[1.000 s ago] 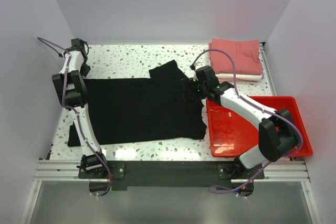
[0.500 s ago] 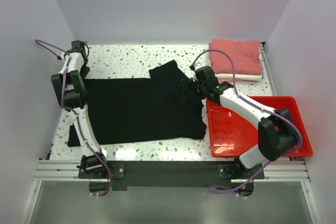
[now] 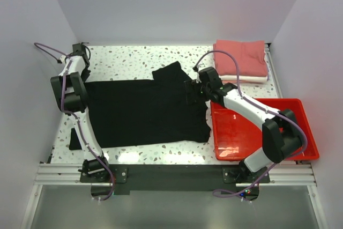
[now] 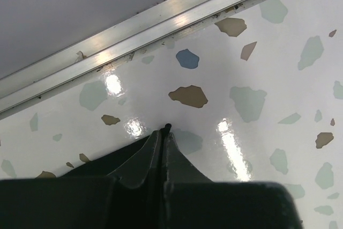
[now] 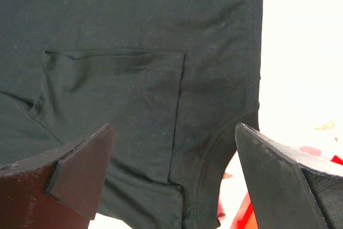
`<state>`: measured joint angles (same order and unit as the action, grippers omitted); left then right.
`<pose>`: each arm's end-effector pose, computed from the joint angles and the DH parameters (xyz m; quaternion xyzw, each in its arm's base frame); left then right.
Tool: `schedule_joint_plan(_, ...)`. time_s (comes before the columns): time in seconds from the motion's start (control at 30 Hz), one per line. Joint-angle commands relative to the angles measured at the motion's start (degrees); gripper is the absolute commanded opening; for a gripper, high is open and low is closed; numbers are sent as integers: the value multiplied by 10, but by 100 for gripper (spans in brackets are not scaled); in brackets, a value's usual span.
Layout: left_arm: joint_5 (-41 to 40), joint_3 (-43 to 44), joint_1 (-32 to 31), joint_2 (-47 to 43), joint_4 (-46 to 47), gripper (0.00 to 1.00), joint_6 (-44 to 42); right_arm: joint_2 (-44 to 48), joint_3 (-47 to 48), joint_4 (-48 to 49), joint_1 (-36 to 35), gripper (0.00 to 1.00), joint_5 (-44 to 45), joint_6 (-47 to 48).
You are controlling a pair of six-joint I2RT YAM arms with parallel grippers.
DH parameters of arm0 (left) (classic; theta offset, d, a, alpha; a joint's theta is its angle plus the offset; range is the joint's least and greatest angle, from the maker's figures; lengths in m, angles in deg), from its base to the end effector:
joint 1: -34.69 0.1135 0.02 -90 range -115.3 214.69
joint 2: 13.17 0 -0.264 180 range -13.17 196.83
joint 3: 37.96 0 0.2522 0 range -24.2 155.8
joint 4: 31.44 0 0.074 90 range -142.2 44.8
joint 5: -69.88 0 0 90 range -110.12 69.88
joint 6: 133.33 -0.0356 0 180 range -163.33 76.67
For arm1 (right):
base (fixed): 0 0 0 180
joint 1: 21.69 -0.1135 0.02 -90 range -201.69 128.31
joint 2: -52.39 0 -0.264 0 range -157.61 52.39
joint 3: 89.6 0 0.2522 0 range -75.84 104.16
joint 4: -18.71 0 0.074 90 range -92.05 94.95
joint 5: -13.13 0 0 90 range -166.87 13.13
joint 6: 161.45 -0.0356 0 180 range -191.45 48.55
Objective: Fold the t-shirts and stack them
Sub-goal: Fold the tshirt
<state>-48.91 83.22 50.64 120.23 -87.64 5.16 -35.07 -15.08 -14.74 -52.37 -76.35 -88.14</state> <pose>0.4631 0.1502 0.1541 -0.5467 0.7801 0.1836 0.2425 0.2837 0.1679 0.2414 -0.1114 0.9217 0.1454 0.3418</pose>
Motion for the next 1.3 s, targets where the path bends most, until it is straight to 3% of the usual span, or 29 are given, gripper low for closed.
schedule_joint_plan(0.0,46,-47,8,21,-30,0,8,-18,38,28,8,99,4,-12)
schedule_joint_plan(0.13,59,-65,8,-5,-19,0,-2,-66,136,19,11,99,18,-20)
schedule_joint_plan(0.43,60,-101,8,-59,5,0,-15,-287,411,-11,21,99,55,-27)
schedule_joint_plan(0.83,77,-102,8,-70,15,0,-23,-547,698,11,30,95,78,-29)
schedule_joint_plan(1.0,81,-101,7,-70,19,0,-28,-595,721,37,33,90,135,1)
schedule_joint_plan(1.27,67,-95,7,-69,17,0,-31,-638,754,30,33,78,145,16)
